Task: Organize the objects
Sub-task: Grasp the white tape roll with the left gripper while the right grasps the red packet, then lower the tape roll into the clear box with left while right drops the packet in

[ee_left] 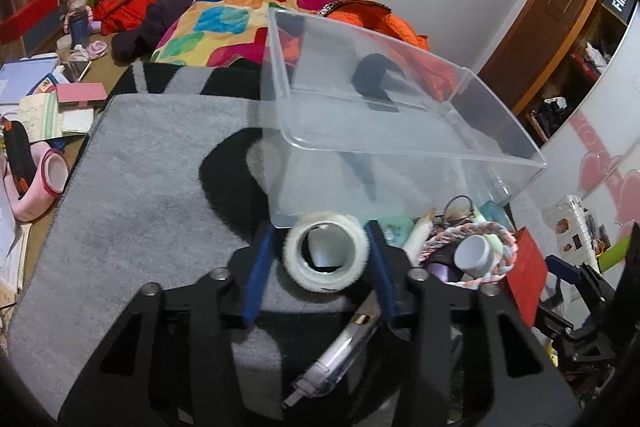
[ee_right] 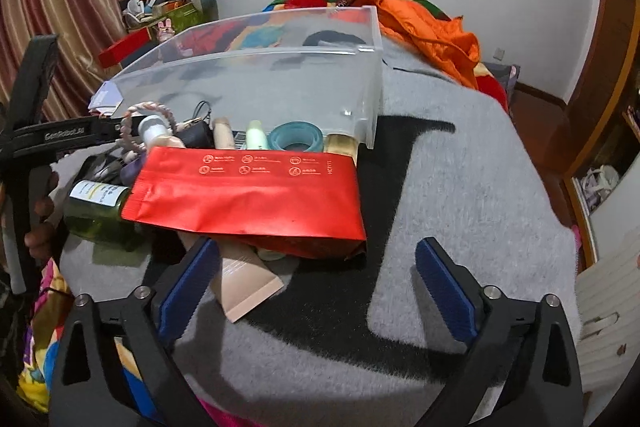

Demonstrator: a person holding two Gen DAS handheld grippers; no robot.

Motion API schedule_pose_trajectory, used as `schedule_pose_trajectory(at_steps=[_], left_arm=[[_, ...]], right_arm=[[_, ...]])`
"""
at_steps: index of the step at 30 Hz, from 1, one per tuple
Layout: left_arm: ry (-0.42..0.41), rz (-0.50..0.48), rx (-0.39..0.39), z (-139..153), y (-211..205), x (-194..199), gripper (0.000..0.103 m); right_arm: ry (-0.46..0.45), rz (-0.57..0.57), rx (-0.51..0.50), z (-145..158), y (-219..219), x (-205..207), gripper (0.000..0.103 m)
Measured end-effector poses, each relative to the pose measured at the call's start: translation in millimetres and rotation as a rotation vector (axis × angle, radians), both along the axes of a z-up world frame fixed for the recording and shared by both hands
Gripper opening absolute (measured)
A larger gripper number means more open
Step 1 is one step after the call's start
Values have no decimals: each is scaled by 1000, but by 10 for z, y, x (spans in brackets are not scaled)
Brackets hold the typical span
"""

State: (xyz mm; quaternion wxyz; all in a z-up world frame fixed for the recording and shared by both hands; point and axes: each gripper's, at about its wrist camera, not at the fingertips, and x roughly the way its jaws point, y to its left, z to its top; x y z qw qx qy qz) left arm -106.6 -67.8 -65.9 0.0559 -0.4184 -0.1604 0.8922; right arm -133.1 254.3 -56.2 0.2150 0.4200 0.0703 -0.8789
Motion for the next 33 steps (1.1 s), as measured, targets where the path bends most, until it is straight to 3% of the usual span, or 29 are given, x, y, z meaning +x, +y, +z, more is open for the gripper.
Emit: schedule_pose_trajectory(at_steps=[13,25,26,33], left_arm=[[102,-18,-190,307,177,398,39],[141,-113,-192,443,474,600,39],[142,-116,-192,443,492,601,39],[150,-116,-182,481,537,599,39]], right_arm=[[108,-30,40,170,-107,-123,98],[84,48,60,116,-287,-295,48],[80,53,54,115,-285,-280,38],[128,79,47,228,-239,-85,30]])
